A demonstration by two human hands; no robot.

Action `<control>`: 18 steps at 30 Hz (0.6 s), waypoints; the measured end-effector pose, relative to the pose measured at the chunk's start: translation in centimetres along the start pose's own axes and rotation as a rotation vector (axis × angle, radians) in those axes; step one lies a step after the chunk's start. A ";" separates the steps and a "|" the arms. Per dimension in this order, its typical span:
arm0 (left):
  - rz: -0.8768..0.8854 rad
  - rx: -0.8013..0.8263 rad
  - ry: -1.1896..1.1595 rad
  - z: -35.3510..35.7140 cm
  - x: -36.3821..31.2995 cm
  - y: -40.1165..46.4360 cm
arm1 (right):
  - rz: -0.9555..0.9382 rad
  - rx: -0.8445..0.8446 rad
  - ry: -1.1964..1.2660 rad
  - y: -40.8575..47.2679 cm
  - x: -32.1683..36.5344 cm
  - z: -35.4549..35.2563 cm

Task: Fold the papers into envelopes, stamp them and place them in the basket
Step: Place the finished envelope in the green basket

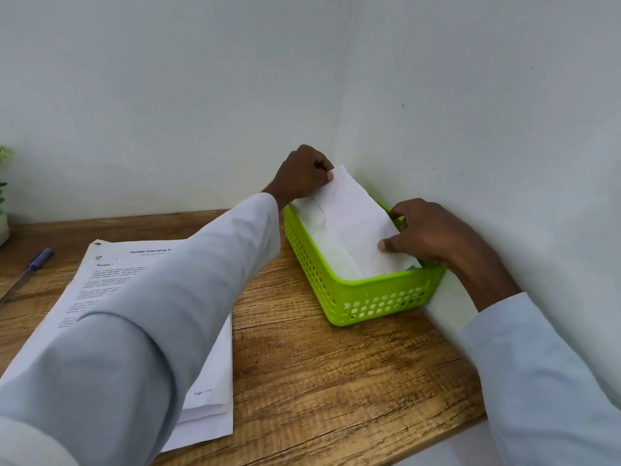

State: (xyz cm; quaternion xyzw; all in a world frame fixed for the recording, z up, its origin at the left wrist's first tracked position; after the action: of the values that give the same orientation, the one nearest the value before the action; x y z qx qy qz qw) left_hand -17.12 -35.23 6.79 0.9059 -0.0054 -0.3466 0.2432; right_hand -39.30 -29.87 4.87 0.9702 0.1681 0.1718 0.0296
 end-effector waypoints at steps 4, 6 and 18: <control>0.075 0.176 0.372 2.3 0.7 -0.3 | 0.008 0.074 -0.104 -0.1 0.3 1.0; 0.076 0.340 0.558 3.7 1.6 -0.9 | 0.020 0.130 -0.166 -0.4 0.5 1.3; 0.139 0.436 0.553 4.3 0.0 -2.4 | -0.131 0.200 -0.424 -0.6 2.7 2.4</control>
State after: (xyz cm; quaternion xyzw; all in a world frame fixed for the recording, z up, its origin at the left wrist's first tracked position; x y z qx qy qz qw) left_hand -20.21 -34.98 2.99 0.9935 -0.0748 -0.0618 0.0594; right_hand -36.27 -28.38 3.46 0.9697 0.2369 -0.0554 -0.0210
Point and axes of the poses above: each hand's wrist, its own y-axis towards the middle knuckle, its own z-axis out of the palm, x = y × z, the point moved 6 cm from there along y, towards the middle knuckle, and after that the axes turned 1 degree about -x, right-handed, at the moved point
